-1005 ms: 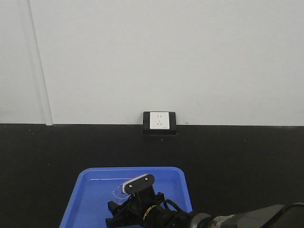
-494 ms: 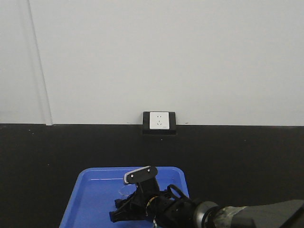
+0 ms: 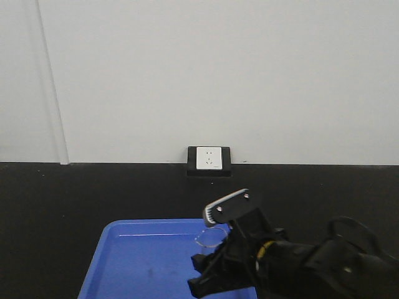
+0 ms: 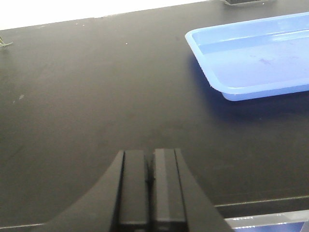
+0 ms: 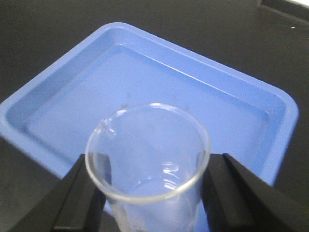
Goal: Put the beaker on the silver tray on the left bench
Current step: 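Lift the beaker out of the blue tray with the right gripper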
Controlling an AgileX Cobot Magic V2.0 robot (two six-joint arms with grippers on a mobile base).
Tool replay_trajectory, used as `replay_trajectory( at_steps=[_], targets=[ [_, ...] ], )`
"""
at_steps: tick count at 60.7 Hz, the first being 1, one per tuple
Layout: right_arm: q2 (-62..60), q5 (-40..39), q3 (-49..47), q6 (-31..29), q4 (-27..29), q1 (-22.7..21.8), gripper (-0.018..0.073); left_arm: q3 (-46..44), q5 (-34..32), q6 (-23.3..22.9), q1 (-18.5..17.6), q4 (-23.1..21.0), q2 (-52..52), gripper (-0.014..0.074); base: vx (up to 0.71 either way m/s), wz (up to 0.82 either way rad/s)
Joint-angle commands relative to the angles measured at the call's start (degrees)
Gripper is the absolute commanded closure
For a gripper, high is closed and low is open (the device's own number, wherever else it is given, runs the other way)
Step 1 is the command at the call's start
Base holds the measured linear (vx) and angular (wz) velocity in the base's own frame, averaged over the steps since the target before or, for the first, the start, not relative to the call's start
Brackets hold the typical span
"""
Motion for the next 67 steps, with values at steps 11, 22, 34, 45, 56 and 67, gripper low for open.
replay_trajectory(
  at_steps=[11,22,34,45,56,67],
  targets=[
    [-22.1,-3.6,15.9,-0.9,-0.2,-0.1,0.0573,1.1,-4.3,-0.1,-0.4,-0.2,-0.4,0.0595,0.0,0.0],
    [-32.5,-3.5,24.6,-0.9,-0.2,-0.1,0.0573,1.1,-4.3,-0.1,-0.4,-0.2,-0.4,0.0595,0.0,0.0],
    [-40.0,-3.3,30.1,-0.9,-0.2,-0.1,0.0573,1.1,-4.3,-0.1,-0.4,-0.2,-0.4,0.0595,0.0,0.0],
    [-41.5,-2.0,31.6,-0.9,0.1,-0.1,0.0573,1.1,-4.3,-0.1,-0.4,-0.2,-0.4,0.0595,0.0,0.0],
    [-41.5,-1.6,31.6,-0.9,0.1,-0.1,0.0573,1.1,-4.3,-0.1,-0.4,-0.2,-0.4,0.0595,0.0,0.0],
    [-41.5,-1.6,31.6,-0.9,0.1,-0.1,0.0573,1.1,-4.3,-0.1,-0.4,-0.2,-0.4,0.0595,0.0,0.0]
  ],
)
